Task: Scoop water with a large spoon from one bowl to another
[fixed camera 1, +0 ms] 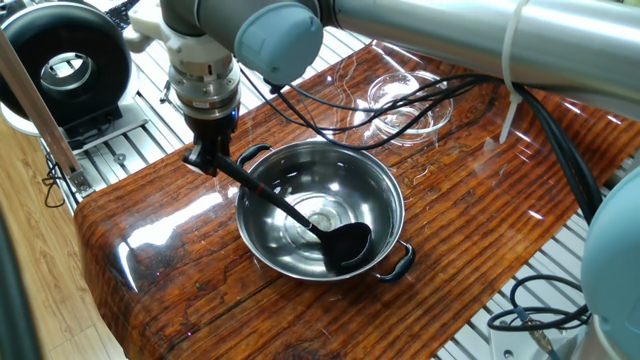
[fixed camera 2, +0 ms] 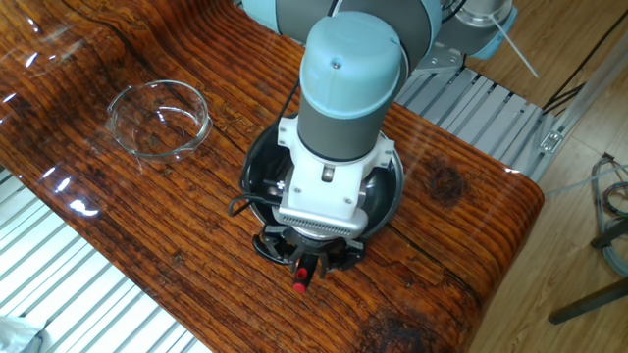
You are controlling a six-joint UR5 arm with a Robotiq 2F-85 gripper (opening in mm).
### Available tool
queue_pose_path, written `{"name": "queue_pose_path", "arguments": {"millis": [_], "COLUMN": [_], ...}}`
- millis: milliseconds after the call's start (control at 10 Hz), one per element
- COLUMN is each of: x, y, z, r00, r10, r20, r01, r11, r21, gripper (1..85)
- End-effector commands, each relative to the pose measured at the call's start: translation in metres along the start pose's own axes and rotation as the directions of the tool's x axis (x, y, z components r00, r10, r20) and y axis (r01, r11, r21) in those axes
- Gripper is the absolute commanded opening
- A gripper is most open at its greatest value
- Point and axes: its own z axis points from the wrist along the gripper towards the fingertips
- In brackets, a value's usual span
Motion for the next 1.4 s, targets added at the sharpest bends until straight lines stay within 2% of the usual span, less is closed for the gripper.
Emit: {"name": "queue_pose_path", "arguments": {"millis": [0, 100, 400, 500, 600, 800, 900, 1000, 1300], "x": [-0.001, 0.0, -0.001, -0.001, -0.003, -0.006, -0.008, -0.009, -0.015], "y": [-0.001, 0.001, 0.002, 0.002, 0.005, 0.005, 0.003, 0.0, -0.006], "z": [0.002, 0.001, -0.002, -0.003, -0.004, -0.006, -0.007, -0.007, -0.014], "r00": [1.0, 1.0, 1.0, 0.999, 0.998, 0.998, 0.998, 0.997, 0.996], "r10": [0.005, 0.022, 0.019, 0.033, 0.055, 0.07, 0.069, 0.076, 0.078], "r20": [0.007, 0.002, 0.003, 0.001, 0.005, 0.009, 0.013, 0.016, 0.034], "r01": [-0.005, -0.022, -0.019, -0.033, -0.055, -0.07, -0.069, -0.077, -0.08], "r11": [1.0, 1.0, 1.0, 0.999, 0.998, 0.997, 0.998, 0.997, 0.996], "r21": [-0.008, -0.011, -0.014, -0.014, -0.021, -0.013, -0.004, 0.009, 0.038], "gripper": [42.0, 37.0, 37.0, 31.3, 21.7, 11.0, 10.0, 1.3, 1.0]}}
